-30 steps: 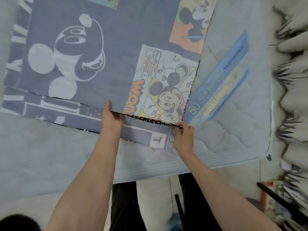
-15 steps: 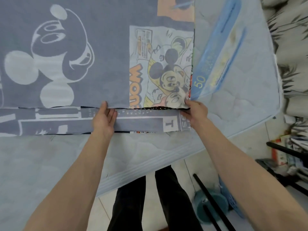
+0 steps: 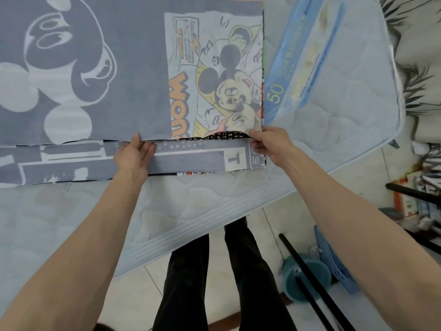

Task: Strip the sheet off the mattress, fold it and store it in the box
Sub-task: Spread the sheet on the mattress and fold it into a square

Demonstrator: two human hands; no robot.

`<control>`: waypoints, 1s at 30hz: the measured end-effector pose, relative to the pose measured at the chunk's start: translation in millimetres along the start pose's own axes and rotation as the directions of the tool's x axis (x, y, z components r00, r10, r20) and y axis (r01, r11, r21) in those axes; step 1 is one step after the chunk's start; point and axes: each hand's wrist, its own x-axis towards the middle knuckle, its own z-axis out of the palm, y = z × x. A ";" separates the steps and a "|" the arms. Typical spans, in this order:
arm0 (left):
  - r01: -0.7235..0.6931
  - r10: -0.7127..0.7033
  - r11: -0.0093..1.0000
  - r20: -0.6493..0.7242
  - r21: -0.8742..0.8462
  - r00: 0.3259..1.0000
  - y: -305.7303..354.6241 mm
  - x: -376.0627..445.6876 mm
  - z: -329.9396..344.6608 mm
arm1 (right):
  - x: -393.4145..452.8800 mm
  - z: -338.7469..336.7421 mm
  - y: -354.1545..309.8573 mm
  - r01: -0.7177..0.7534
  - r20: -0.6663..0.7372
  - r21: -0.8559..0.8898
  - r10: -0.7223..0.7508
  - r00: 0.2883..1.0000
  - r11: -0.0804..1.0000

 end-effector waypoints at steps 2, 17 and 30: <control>-0.107 0.107 0.994 -0.001 -0.007 0.994 4.8 -5.4 -9.2 | -2.0 -7.1 6.2 0.090 -0.067 -0.006 -0.090 0.994 0.996; -0.105 0.115 0.991 -0.143 0.081 0.983 -39.9 -19.5 -49.8 | -18.8 -2.4 80.0 0.033 -0.195 -0.043 -0.040 0.980 0.999; -0.009 0.023 0.997 -0.188 0.073 0.982 -65.2 -26.4 -60.0 | -11.6 5.1 109.6 0.013 -0.376 -0.082 -0.043 0.926 0.997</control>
